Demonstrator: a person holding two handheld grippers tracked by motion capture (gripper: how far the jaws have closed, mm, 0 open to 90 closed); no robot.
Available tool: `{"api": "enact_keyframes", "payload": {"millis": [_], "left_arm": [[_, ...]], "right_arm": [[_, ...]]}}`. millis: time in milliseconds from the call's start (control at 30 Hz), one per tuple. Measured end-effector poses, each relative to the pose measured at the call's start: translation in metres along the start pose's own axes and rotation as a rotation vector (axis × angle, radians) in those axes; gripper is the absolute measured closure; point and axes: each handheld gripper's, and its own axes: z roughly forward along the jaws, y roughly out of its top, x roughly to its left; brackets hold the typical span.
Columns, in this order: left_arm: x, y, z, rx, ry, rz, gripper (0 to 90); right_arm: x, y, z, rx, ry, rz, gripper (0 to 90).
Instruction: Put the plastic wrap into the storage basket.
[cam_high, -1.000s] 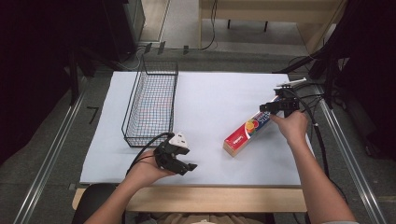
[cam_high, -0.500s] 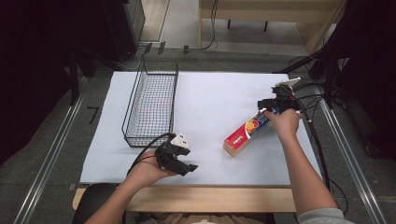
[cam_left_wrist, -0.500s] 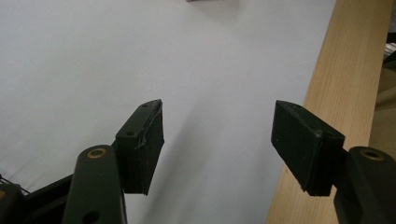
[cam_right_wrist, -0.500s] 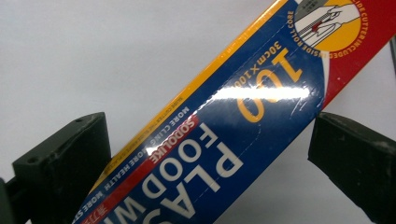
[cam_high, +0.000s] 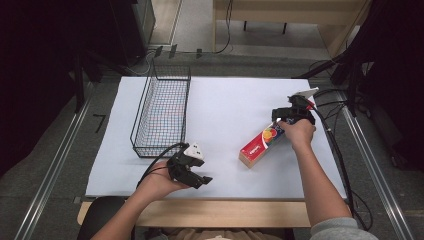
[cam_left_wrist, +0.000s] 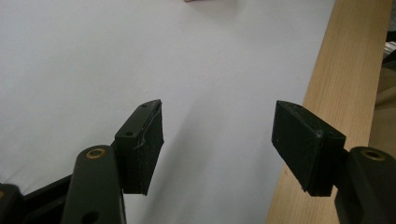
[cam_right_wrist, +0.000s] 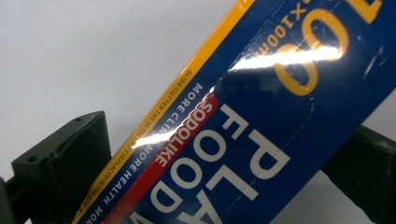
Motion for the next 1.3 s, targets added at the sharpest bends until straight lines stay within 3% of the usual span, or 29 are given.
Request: {"api": "enact_keyframes", "payload": {"millis": [200, 267, 400, 667, 833, 967, 1067, 1133, 1233, 1300], "left_arm": [[0.0, 0.0, 0.0, 0.001, 0.001, 0.0, 34.5], [0.001, -0.001, -0.001, -0.004, 0.005, -0.006, 34.4], [0.002, -0.001, 0.0, 0.001, 0.006, -0.012, 34.4], [0.001, -0.001, 0.001, 0.006, 0.005, -0.007, 34.3], [0.001, -0.001, 0.0, 0.001, 0.004, -0.007, 34.3], [0.002, -0.001, 0.0, -0.001, 0.005, -0.01, 34.2], [0.002, -0.001, 0.0, -0.002, 0.006, -0.009, 34.2], [0.002, -0.001, -0.001, -0.005, 0.004, -0.01, 34.2], [0.003, -0.001, -0.001, -0.001, 0.005, -0.013, 34.2], [0.003, -0.001, -0.001, -0.003, 0.008, -0.012, 34.2]], "right_arm": [[0.006, -0.006, 0.004, 0.036, 0.01, -0.007, 0.0], [0.007, -0.014, 0.001, 0.036, 0.041, 0.0, 0.0], [0.01, -0.031, -0.003, -0.007, 0.073, 0.0, 0.0], [0.024, -0.048, -0.005, -0.038, 0.053, -0.017, 0.0], [0.026, -0.046, -0.004, -0.024, 0.044, -0.016, 0.5], [0.027, -0.043, -0.007, 0.025, 0.041, -0.005, 5.4], [0.027, -0.043, -0.01, 0.027, 0.052, 0.001, 9.4], [0.027, -0.043, -0.014, 0.03, 0.072, -0.003, 15.1], [0.03, -0.043, -0.019, 0.024, 0.167, -0.036, 24.6], [0.034, -0.042, -0.018, 0.027, 0.177, -0.048, 25.7]]}}
